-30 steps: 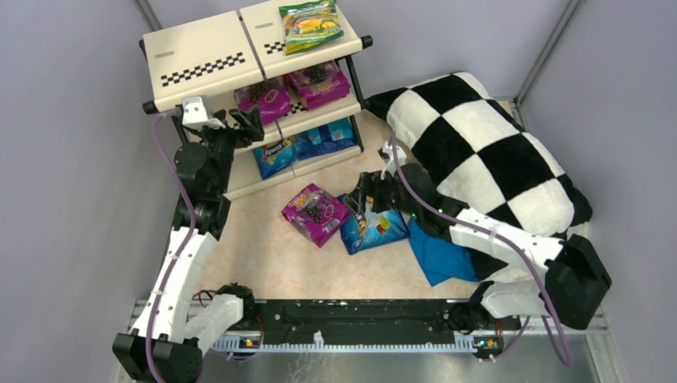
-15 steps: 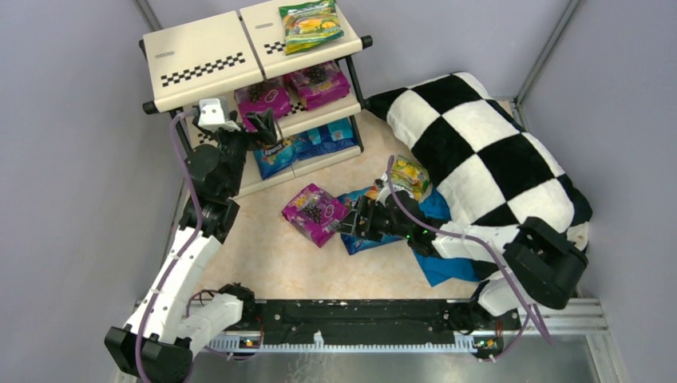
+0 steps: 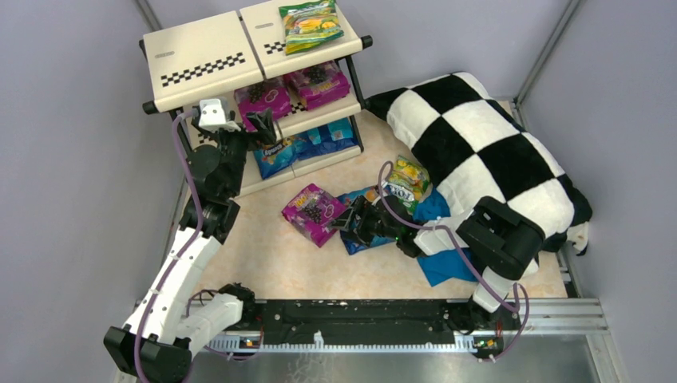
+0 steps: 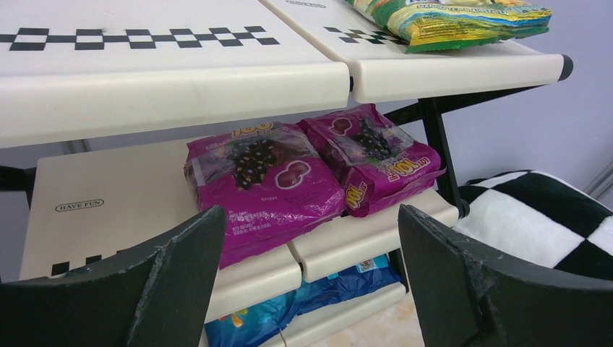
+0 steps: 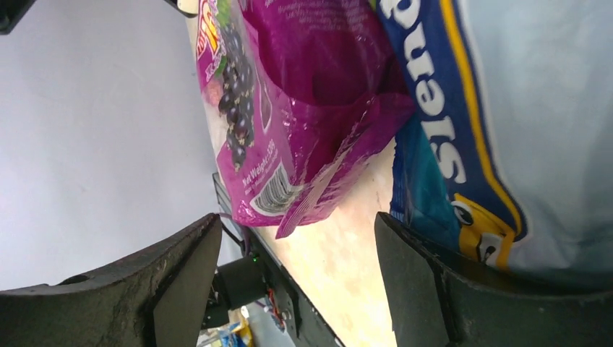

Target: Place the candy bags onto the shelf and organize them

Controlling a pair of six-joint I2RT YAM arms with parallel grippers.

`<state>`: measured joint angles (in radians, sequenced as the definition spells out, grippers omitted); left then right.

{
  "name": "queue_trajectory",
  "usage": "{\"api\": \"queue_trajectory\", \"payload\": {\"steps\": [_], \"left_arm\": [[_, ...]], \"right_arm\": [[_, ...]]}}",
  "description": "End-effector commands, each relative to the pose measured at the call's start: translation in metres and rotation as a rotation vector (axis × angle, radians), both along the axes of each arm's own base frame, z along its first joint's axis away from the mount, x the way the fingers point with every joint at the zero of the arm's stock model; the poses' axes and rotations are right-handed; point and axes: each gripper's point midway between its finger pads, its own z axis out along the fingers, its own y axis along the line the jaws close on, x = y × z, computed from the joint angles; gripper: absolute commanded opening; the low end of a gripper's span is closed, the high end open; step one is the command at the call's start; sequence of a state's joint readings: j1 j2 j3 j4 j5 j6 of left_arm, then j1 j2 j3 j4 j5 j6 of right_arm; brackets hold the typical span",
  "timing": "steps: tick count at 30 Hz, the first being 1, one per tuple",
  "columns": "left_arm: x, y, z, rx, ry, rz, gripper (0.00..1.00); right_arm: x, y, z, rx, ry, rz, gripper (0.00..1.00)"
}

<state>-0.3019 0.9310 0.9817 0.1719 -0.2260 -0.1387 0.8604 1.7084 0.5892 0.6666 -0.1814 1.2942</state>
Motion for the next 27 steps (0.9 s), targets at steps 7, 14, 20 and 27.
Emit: {"api": "queue_trajectory", "payload": {"steps": [7,14,20,27], "left_arm": [[-0.009,0.000,0.025,-0.021,-0.072,-0.011,0.95],[-0.008,-0.001,0.025,-0.024,-0.070,-0.017,0.95],[-0.007,-0.002,0.025,-0.025,-0.067,-0.023,0.95],[-0.005,-0.003,0.022,-0.024,-0.059,-0.023,0.95]], "right_arm": [[0.051,-0.033,-0.014,-0.201,-0.059,-0.101,0.77],[0.079,-0.038,-0.008,-0.400,-0.183,-0.067,0.77],[0.067,-0.009,-0.009,-0.368,-0.193,0.080,0.74],[0.036,0.029,0.002,-0.298,-0.196,0.157,0.74]]}}
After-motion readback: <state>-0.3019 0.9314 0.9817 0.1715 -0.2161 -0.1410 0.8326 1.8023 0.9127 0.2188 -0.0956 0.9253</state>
